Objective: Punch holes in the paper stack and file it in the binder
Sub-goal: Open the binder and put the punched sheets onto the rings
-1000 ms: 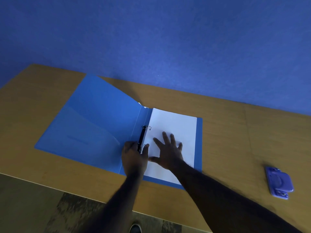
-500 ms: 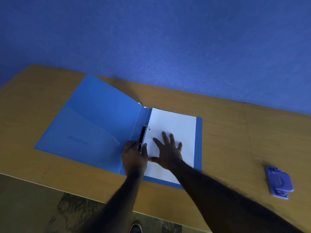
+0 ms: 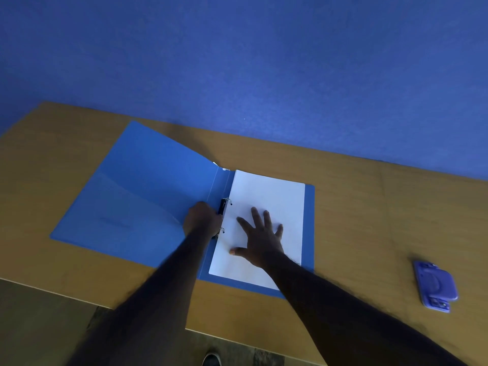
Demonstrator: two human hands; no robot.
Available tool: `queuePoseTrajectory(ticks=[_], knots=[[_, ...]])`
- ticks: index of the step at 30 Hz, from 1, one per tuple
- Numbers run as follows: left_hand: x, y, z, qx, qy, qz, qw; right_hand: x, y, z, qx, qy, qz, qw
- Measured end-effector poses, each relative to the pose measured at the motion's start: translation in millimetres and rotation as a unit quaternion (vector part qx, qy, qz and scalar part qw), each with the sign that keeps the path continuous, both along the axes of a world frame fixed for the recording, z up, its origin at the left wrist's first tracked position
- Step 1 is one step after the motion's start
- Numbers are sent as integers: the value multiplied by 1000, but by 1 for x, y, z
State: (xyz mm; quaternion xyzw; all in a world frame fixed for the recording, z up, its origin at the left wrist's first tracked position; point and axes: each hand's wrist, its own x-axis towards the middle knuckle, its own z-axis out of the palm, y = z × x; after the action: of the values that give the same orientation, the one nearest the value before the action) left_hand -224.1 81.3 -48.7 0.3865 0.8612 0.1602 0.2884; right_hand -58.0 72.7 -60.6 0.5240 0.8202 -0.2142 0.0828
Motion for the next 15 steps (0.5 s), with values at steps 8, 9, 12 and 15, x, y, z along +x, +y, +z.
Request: queuePoseTrajectory(ticks=[8,9,12,15], knots=[[1,1,6,34,-17,-7,999,-1,1,0,-1,7,-4,1000],[1,0,7,47,-21,-6,999,-1,1,0,-1,8,-3,1000],[1,-4,8,83,-58,16,995,0,1,0,-1,8,-2,1000],[7,-6,9,123,-80,13,989,0,0,-1,0,5,-2,1000]])
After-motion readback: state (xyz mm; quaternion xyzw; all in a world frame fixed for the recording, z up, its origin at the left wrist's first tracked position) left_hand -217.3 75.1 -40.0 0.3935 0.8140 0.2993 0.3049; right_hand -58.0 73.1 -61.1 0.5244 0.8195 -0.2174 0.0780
